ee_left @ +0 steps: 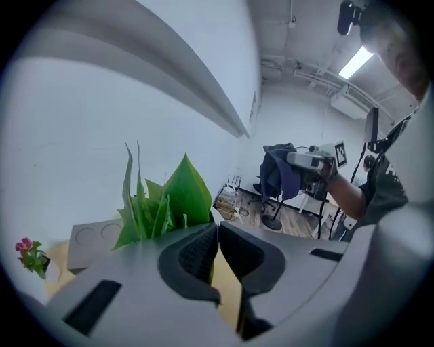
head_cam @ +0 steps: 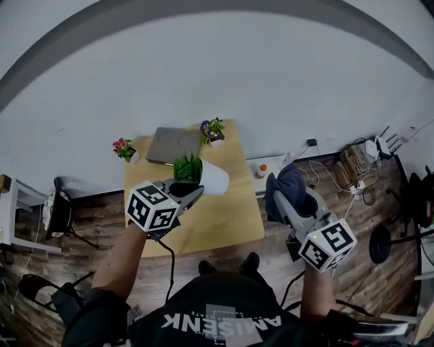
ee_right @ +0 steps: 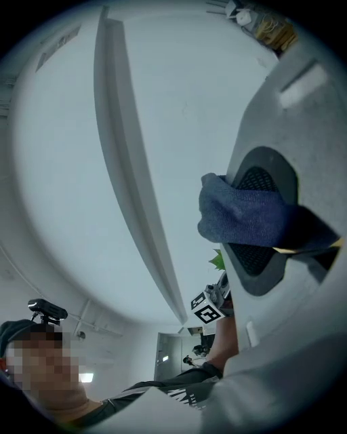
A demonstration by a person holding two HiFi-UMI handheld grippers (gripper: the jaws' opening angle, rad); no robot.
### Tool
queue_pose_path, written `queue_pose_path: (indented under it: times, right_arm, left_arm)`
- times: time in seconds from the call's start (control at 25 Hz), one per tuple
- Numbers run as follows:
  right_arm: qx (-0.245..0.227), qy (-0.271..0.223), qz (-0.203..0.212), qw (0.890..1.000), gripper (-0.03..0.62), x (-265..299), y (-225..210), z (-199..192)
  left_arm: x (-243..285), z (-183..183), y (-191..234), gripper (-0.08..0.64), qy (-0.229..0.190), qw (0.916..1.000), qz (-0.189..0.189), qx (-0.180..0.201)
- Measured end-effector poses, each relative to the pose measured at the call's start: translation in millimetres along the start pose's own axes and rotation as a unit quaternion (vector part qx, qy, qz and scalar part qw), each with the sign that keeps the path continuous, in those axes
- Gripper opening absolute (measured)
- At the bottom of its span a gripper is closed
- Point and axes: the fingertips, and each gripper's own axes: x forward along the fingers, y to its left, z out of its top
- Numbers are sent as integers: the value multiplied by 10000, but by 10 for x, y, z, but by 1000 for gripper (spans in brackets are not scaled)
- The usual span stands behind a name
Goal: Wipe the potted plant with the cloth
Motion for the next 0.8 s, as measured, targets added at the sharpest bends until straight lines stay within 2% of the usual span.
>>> queue_pose_path:
  times: [0.24, 0.44, 0.64, 0.8]
  right_arm:
    - [-139, -198, 380, 9990, 126, 113, 159, 220]
    - [-297, -333, 870, 9952, 126, 226, 331, 448]
    - [-444, -322, 1363, 9892, 126, 339, 574, 544]
    - [-588, -149, 1588, 9854, 126, 418, 735, 513]
  left_arm:
    - [-229, 192, -283, 14, -29, 9999, -58, 105]
    - [-283, 465, -540, 14, -49, 9998, -191, 91]
    - [-224, 694, -765, 11, 21, 9995, -268, 146]
    - [-137, 755, -900, 11, 119, 9993, -329, 157]
